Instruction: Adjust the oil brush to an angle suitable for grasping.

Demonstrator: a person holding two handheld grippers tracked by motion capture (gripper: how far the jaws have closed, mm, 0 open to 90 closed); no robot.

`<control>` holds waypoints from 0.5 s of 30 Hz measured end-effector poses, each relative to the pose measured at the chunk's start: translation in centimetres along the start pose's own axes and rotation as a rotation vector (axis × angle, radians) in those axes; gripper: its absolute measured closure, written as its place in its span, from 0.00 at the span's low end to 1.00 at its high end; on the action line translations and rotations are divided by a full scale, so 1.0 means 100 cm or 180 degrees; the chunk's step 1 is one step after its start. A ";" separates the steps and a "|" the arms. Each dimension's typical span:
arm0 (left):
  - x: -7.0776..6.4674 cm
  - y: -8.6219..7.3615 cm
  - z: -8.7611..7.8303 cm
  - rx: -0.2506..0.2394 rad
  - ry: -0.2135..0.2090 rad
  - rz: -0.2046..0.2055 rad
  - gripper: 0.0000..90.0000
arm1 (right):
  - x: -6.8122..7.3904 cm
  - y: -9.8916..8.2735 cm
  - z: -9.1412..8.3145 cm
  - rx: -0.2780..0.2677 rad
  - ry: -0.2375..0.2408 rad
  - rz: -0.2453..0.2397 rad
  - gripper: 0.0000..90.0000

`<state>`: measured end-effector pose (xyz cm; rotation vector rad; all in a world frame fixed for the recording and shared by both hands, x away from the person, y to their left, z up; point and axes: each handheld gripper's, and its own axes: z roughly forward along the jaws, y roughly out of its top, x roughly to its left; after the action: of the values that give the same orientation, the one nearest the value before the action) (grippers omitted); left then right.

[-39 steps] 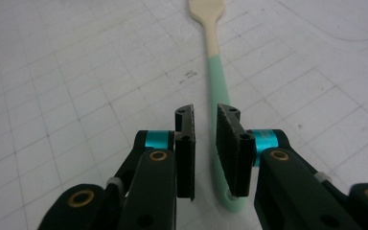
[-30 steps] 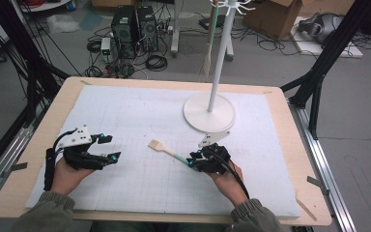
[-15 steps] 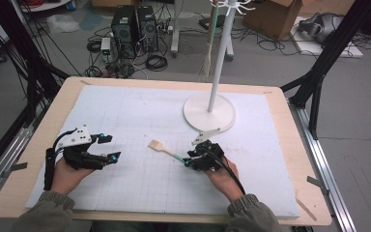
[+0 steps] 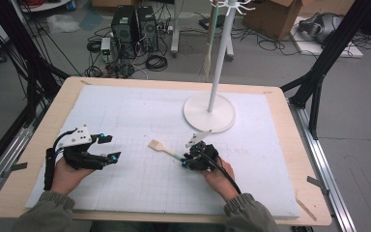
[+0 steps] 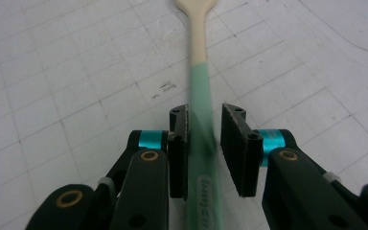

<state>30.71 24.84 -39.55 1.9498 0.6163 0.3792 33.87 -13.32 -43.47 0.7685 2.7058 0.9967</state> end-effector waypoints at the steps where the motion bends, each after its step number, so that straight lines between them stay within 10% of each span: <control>1: 0.000 0.000 0.000 0.0003 0.0001 0.0002 0.33 | 0.001 0.000 0.000 0.0003 -0.0020 -0.0024 0.81; 15: -0.001 0.000 0.001 0.0003 -0.0005 -0.0010 0.33 | 0.006 0.003 0.001 0.0066 -0.0114 -0.0094 0.87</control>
<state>30.69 24.72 -39.57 1.9497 0.6186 0.3753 33.47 -12.77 -43.38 0.7408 2.6930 0.9407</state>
